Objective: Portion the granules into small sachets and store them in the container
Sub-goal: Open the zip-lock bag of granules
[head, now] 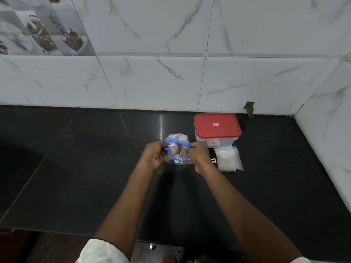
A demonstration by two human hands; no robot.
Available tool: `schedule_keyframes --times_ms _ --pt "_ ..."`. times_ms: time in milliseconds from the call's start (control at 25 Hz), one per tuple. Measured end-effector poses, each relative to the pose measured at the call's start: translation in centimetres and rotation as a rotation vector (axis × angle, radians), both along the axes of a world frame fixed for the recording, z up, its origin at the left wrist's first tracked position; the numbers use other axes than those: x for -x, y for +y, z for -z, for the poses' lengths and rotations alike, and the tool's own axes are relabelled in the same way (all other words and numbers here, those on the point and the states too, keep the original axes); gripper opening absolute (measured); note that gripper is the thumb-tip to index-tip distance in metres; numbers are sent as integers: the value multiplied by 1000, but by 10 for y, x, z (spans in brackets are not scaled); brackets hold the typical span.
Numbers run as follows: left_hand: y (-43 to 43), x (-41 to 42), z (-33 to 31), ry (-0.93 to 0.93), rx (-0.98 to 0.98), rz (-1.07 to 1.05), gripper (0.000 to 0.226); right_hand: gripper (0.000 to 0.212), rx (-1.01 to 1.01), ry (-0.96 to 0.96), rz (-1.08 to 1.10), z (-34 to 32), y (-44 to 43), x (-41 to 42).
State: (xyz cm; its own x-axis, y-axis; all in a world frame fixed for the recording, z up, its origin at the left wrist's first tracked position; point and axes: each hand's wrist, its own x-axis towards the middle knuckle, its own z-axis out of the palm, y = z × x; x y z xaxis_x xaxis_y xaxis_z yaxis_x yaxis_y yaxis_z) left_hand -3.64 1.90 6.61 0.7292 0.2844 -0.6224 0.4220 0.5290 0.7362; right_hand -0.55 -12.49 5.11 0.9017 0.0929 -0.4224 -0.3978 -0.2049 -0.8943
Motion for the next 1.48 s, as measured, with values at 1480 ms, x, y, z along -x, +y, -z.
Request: schedule_keyframes --times_ms 1480 --pt "4 19 45 37 442 266 38 29 -540 690 -24 35 -6 -10"
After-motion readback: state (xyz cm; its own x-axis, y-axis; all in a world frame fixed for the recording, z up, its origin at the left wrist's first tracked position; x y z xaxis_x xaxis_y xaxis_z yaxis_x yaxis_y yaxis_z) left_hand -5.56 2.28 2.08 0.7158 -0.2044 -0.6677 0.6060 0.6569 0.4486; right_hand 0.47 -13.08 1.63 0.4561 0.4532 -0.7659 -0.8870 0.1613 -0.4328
